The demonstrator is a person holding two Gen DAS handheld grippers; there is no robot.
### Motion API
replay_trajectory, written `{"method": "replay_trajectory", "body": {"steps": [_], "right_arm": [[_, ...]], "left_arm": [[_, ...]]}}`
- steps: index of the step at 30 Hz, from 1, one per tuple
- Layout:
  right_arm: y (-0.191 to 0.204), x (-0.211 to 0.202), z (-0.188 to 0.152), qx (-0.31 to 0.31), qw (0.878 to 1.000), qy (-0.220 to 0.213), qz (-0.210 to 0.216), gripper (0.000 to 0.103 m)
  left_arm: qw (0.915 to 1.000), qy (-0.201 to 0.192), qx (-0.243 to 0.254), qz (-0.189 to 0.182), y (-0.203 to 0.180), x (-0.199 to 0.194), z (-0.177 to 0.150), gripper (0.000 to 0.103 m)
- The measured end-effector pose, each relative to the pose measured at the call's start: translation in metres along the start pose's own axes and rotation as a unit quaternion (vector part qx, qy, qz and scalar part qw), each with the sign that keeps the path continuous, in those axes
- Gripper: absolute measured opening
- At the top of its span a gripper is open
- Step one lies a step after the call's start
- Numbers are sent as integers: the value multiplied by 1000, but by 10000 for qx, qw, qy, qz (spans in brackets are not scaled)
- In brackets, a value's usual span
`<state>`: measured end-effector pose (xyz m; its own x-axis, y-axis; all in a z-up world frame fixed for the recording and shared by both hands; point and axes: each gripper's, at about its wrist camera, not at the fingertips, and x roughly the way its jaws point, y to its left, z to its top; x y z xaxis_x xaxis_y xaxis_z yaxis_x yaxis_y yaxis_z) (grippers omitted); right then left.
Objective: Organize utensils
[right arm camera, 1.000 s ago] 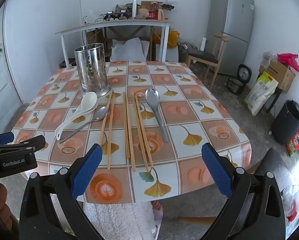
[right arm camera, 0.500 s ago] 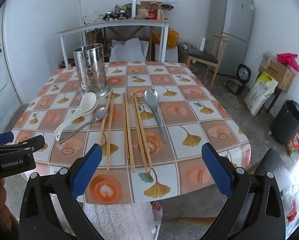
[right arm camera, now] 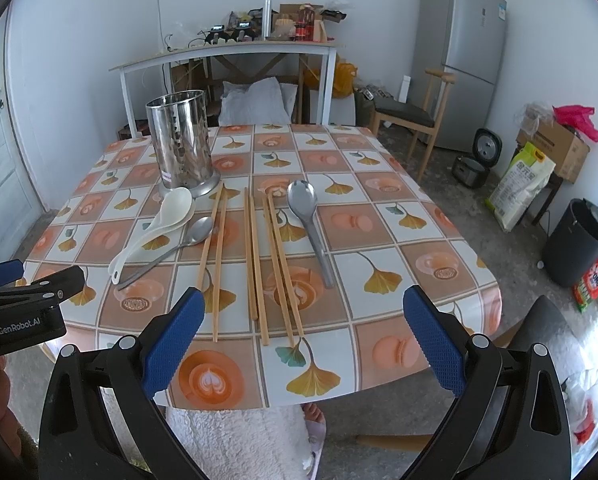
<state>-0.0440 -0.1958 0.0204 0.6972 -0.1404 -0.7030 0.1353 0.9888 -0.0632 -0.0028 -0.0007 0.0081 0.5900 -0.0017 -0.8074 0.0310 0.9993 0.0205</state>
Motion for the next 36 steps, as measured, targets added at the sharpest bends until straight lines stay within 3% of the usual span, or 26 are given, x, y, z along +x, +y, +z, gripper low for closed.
{"method": "replay_trajectory", "body": {"steps": [36], "right_arm": [[14,-2,1,-53,10000,-26,77,95]], "left_arm": [[9998,-5,-74,210,11,2,-1,97]]}}
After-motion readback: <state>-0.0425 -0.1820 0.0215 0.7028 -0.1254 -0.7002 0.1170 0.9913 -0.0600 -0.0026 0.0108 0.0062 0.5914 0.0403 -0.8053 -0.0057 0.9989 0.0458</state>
